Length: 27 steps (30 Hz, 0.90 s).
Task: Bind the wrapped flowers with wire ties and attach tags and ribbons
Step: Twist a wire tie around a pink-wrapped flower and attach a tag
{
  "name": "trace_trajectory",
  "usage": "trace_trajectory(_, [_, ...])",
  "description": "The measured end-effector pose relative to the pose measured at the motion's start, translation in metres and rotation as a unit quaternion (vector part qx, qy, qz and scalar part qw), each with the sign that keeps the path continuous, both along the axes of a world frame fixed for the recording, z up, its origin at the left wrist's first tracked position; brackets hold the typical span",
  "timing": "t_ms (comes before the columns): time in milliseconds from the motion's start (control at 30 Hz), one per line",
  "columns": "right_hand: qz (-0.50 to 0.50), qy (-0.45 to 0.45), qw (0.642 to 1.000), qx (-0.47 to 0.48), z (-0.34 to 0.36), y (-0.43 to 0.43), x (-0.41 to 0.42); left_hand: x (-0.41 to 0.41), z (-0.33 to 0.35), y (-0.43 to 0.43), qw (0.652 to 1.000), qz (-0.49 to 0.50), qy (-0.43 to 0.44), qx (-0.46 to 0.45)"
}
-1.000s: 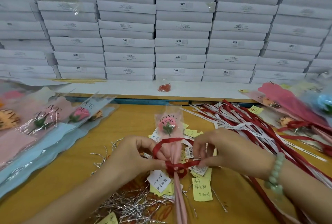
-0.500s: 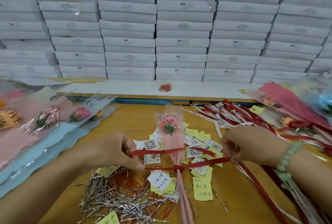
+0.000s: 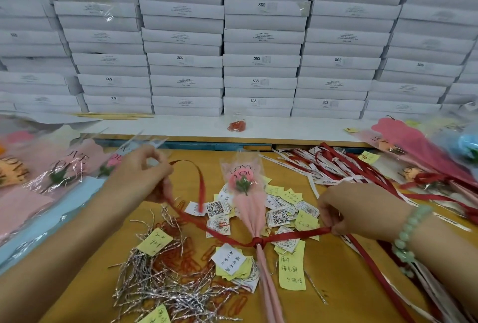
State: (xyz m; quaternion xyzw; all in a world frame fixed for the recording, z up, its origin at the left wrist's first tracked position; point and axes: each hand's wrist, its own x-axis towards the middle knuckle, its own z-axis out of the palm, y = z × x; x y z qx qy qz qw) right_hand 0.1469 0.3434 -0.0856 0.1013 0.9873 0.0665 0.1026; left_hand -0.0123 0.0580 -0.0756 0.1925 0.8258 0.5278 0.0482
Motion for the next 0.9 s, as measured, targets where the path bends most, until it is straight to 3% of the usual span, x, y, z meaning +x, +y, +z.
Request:
trace_trajectory(33, [0.003, 0.003, 1.000, -0.002, 0.000, 0.000, 0.000, -0.004, -0.001, -0.004, 0.995, 0.022, 0.059, -0.083])
trace_trajectory(67, [0.005, 0.004, 1.000, -0.007, 0.000, -0.001, 0.001, -0.006, -0.003, -0.007, 0.968, 0.034, 0.136, -0.210])
trace_trajectory(133, [0.014, 0.017, 1.000, -0.013, -0.001, -0.003, 0.001, -0.005, -0.005, -0.010, 0.866, 0.041, 0.265, -0.422])
trace_trajectory(167, [0.023, 0.035, 0.999, -0.016, -0.001, -0.005, 0.002, -0.003, -0.008, -0.008, 0.840, 0.024, 0.305, -0.448])
trace_trajectory(267, [0.077, 0.122, 0.987, -0.064, 0.000, -0.019, 0.000, 0.017, -0.010, 0.004, 0.853, -0.126, 0.378, -0.337])
trace_trajectory(333, [0.125, 0.148, 0.977, -0.093, -0.004, -0.036, -0.003, 0.031, -0.012, 0.013, 0.854, -0.229, 0.352, -0.309])
trace_trajectory(433, [0.163, 0.154, 0.970, -0.093, -0.017, -0.056, -0.007, 0.046, -0.027, 0.024, 0.810, -0.315, 0.360, -0.340])
trace_trajectory(533, [0.168, 0.166, 0.967, -0.094, -0.025, -0.058, -0.007, 0.051, -0.036, 0.027, 0.792, -0.329, 0.374, -0.353])
trace_trajectory(733, [0.186, 0.172, 0.962, -0.098, -0.030, -0.057, -0.008, 0.046, -0.040, 0.024, 0.835, -0.294, 0.342, -0.313])
trace_trajectory(900, [0.178, 0.176, 0.963, -0.099, -0.032, -0.056, -0.009, 0.041, -0.028, 0.023, 0.839, -0.254, 0.292, -0.383])
